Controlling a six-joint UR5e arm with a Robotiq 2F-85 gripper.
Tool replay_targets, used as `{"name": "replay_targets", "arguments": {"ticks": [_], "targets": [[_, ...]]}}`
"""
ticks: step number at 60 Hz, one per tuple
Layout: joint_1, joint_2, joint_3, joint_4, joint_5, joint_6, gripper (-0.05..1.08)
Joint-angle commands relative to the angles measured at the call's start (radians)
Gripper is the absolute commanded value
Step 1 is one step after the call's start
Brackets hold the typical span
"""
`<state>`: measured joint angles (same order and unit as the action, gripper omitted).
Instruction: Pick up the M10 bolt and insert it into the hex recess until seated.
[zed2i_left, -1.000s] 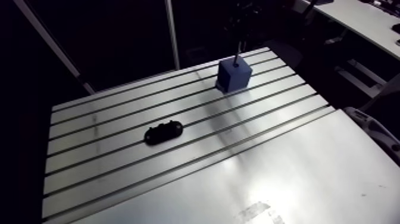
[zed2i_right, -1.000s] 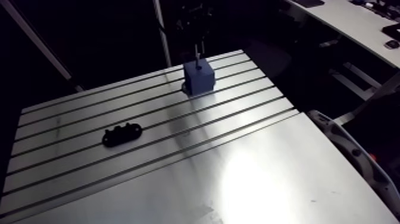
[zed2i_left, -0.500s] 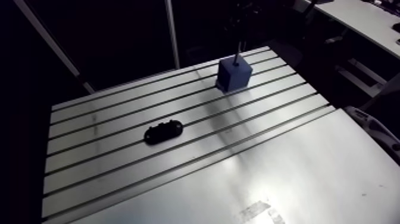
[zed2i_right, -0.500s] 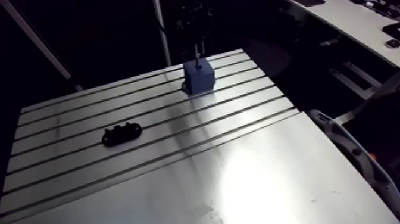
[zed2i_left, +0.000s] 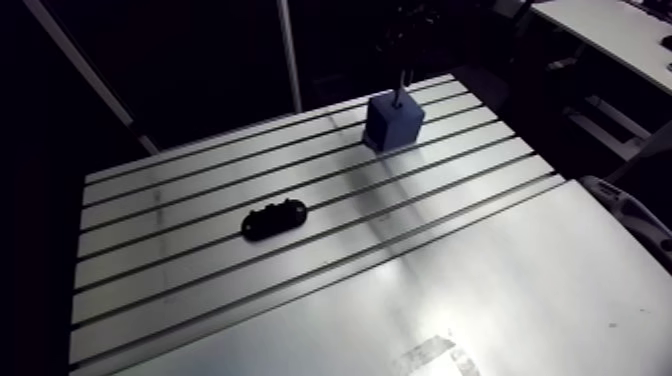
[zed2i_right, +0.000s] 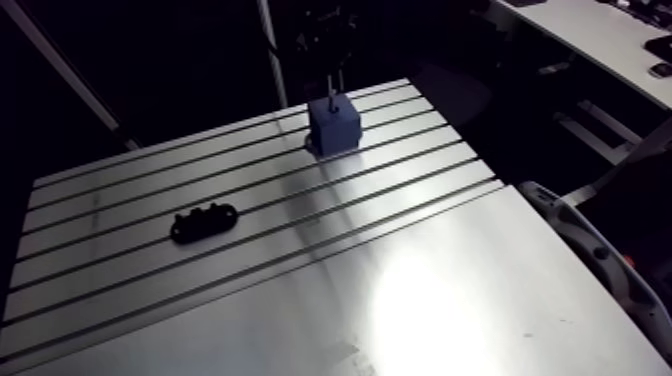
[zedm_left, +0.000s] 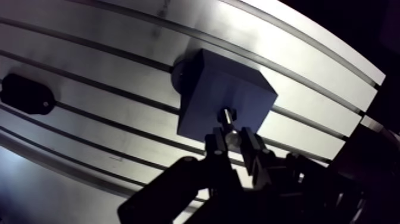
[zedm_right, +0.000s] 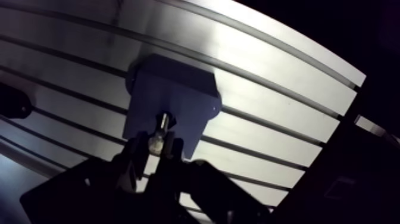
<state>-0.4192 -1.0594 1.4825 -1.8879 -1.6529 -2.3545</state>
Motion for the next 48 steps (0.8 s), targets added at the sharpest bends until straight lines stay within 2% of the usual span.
{"name": "replay_targets", "arguments": {"ticks": [1, 48], "targets": [[0.000, 0.003, 0.000, -0.001, 0.000, 0.000, 0.86], [0.000, 0.008, -0.003, -0.001, -0.003, -0.001, 0.86]]}}
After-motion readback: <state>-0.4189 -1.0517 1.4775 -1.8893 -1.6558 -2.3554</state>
